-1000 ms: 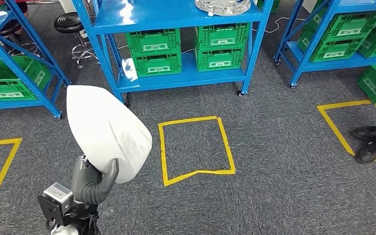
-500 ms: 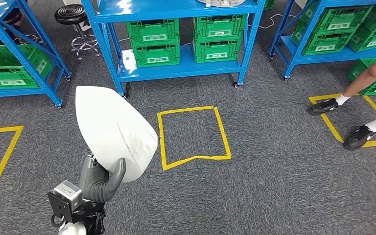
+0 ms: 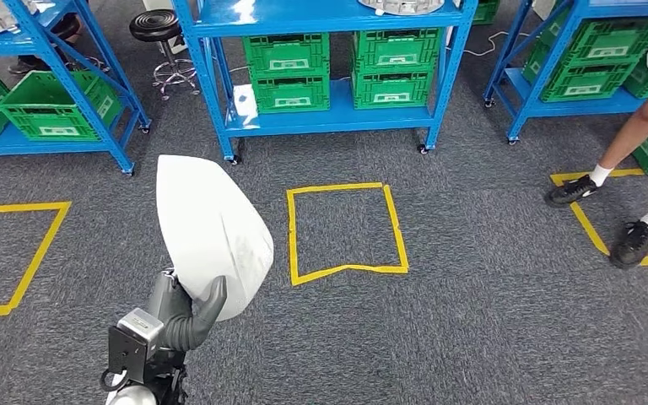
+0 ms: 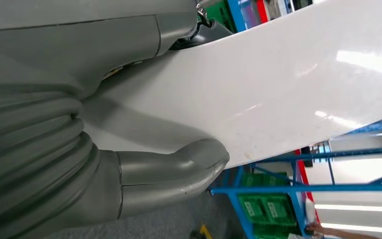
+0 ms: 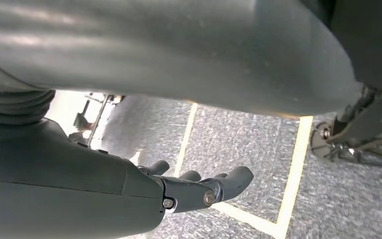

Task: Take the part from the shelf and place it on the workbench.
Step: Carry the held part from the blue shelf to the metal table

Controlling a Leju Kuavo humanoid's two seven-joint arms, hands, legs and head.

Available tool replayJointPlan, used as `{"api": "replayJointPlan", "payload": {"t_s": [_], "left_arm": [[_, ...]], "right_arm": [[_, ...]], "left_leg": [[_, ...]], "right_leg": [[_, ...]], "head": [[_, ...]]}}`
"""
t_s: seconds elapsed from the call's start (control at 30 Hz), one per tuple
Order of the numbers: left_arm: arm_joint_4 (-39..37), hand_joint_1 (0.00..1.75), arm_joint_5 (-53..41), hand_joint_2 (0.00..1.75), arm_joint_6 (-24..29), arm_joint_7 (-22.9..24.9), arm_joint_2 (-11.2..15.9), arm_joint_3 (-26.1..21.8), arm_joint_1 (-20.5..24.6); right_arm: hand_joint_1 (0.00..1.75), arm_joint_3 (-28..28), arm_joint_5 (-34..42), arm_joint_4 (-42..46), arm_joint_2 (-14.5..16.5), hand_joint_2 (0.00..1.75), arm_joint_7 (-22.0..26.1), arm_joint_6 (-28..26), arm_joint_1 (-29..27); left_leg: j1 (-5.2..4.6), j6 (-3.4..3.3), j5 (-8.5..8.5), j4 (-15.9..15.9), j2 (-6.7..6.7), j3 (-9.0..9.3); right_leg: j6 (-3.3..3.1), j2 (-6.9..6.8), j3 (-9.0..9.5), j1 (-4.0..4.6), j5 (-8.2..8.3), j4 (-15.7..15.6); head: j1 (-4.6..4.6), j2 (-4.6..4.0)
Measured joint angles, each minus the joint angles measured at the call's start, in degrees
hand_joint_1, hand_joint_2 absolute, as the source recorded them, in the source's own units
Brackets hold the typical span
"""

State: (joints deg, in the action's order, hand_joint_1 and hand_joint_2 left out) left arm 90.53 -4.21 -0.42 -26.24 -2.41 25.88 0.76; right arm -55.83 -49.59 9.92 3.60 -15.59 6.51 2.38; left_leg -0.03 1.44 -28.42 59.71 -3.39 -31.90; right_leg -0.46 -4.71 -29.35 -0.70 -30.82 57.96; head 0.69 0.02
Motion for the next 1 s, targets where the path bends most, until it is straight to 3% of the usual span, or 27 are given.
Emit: {"api": "replayJointPlan", "payload": {"t_s": [0.03,0.1,0.13,0.2,0.27,0.3,0.33,0.37,0.4,0.47,0.53,0.6,0.67,0.77,0.83,0.87,0.93,1.0], "left_arm": [[0.5,1.75,-0.2,1.75,0.0,0.1,0.1,-0.2,-0.3],[1.5,1.75,-0.7,1.75,-0.1,0.4,0.4,-0.6,-1.0],[2.0,1.75,-0.9,1.75,-0.3,0.6,0.5,-0.8,-1.3],[2.7,1.75,-1.3,1.75,-0.9,1.0,0.5,-0.9,-1.6],[2.8,1.75,-1.7,1.75,-1.6,1.4,0.7,-0.9,-1.7],[2.7,1.75,-1.8,1.75,-1.8,1.6,0.8,-1.0,-1.9],[2.5,1.75,-1.8,1.75,-2.0,1.6,1.0,-1.0,-2.1],[2.3,1.75,-1.8,1.75,-2.1,1.6,1.1,-1.1,-2.2],[2.2,1.75,-1.7,1.75,-2.2,1.4,1.3,-1.2,-2.4],[1.9,1.75,-1.9,1.75,-2.3,1.1,1.6,-1.5,-2.5],[1.9,1.75,-2.3,1.75,-2.2,0.8,1.9,-1.7,-2.6],[2.3,1.75,-2.4,1.75,-1.6,0.7,2.4,-1.8,-2.9],[3.0,1.75,-2.4,1.75,-0.5,0.7,3.2,-1.9,-3.4],[3.9,1.75,-2.4,1.75,1.4,0.6,4.2,-2.1,-4.1],[4.5,1.75,-2.5,1.75,2.9,0.5,4.5,-2.2,-5.3],[4.8,1.75,-2.6,1.75,3.4,0.5,4.6,-2.2,-5.9],[5.7,1.75,-2.8,1.75,4.3,0.5,4.8,-2.2,-6.9],[6.5,1.75,-2.9,1.75,5.0,0.6,4.8,-2.2,-7.5]], "right_arm": [[0.00,0.0,0.0,0.0,0.2,0.00,-0.4,0.0,0.1],[0.00,0.0,0.0,0.0,0.5,0.00,-1.1,0.0,0.4],[0.00,0.0,0.0,0.0,0.7,0.00,-1.5,0.1,0.5],[0.00,0.1,-0.4,0.0,1.0,0.00,-2.0,0.4,0.6],[0.00,0.2,-0.7,0.0,1.3,0.00,-1.6,0.5,0.5],[0.00,0.2,-0.7,0.0,1.3,0.00,-1.1,0.4,0.5],[0.00,0.2,-0.7,0.0,1.4,0.00,-0.3,0.3,0.4],[0.00,0.2,-0.7,0.0,1.5,0.00,0.4,0.2,0.4],[0.00,0.2,-0.6,0.0,1.5,0.00,1.0,0.2,0.3],[0.00,0.2,-0.7,0.0,1.5,0.00,1.7,0.3,0.3],[0.00,0.3,-0.9,0.0,1.5,0.00,2.1,0.7,0.3],[0.00,0.3,-1.1,0.0,1.5,0.00,2.2,1.2,0.4],[0.00,0.4,-1.6,0.0,1.4,0.00,2.6,1.7,0.3],[0.00,0.9,-2.4,0.0,1.4,0.00,2.9,2.5,-0.2],[0.00,1.4,-3.2,0.0,1.4,0.00,2.6,3.1,-0.4],[0.00,1.7,-3.5,0.0,1.4,0.00,2.4,3.4,-0.4],[0.00,2.2,-4.0,0.0,1.4,0.00,1.9,3.7,-0.4],[0.00,2.7,-4.2,0.0,1.3,0.00,1.4,3.8,-0.4]], "left_leg": [[-0.25,-0.47,-0.24,-0.7,-0.18,0.23],[-0.21,-1.45,0.05,-1.1,0.84,-0.27],[-0.12,-1.94,0.30,-1.3,1.43,-0.42],[0.02,-2.80,0.83,-1.6,2.48,-0.74],[-0.21,-3.28,1.14,-1.5,3.58,-1.29],[-0.35,-3.40,1.26,-1.4,4.21,-1.54],[-0.47,-3.44,1.37,-1.2,4.90,-1.78],[-0.55,-3.43,1.47,-1.0,5.61,-2.00],[-0.59,-3.35,1.54,-0.7,6.28,-2.19],[-0.64,-2.99,1.70,-0.2,7.42,-2.63],[-0.58,-2.34,1.97,-0.1,8.26,-3.06],[-0.48,-1.62,2.35,-0.2,9.03,-3.36],[-0.51,-0.91,1.31,1.2,7.95,-4.21],[0.01,0.40,-4.01,10.2,4.63,-8.08],[0.63,1.12,-5.38,14.4,3.88,-9.55],[0.90,1.38,-4.54,13.6,3.63,-8.83],[1.23,1.79,-1.41,6.5,2.14,-4.73],[1.08,1.31,0.28,0.4,0.61,-1.34]], "right_leg": [[0.28,-0.37,0.03,0.14,0.09,0.0],[0.93,-0.93,0.03,0.12,0.09,0.1],[1.23,-0.33,-0.26,0.04,-0.44,0.7],[1.58,2.13,-2.34,-0.16,-3.19,5.1],[1.57,3.97,-5.93,-0.13,-6.55,12.5],[1.50,4.23,-7.29,-0.10,-7.22,15.1],[1.37,4.35,-7.72,-0.06,-6.79,15.8],[1.17,4.50,-7.07,-0.01,-5.36,14.3],[0.87,4.97,-5.43,0.06,-3.33,10.9],[0.37,6.84,-2.19,0.23,-0.77,3.9],[0.10,7.70,-1.17,0.51,-0.37,1.2],[-0.34,6.74,-1.13,0.52,0.16,0.8],[-1.00,5.67,-1.06,0.18,0.71,0.3],[-1.41,3.72,-1.19,-0.02,0.99,0.1],[-1.33,2.34,-1.24,-0.13,0.95,0.1],[-1.21,1.71,-1.20,-0.24,0.90,0.1],[-0.67,0.53,-0.92,-0.53,0.64,0.2],[0.18,-0.42,-0.65,-0.48,0.28,0.4]], "head": [[-0.07,0.00],[-0.12,0.00],[-0.12,0.00],[-0.23,0.00],[-0.36,0.00],[-0.37,0.00],[-0.37,0.00],[-0.38,0.00],[-0.38,0.00],[-0.37,0.00],[-0.35,0.00],[-0.36,0.00],[-0.21,0.00],[0.14,-0.01],[0.13,0.00],[0.13,0.00],[0.14,0.00],[0.16,0.00]]}}
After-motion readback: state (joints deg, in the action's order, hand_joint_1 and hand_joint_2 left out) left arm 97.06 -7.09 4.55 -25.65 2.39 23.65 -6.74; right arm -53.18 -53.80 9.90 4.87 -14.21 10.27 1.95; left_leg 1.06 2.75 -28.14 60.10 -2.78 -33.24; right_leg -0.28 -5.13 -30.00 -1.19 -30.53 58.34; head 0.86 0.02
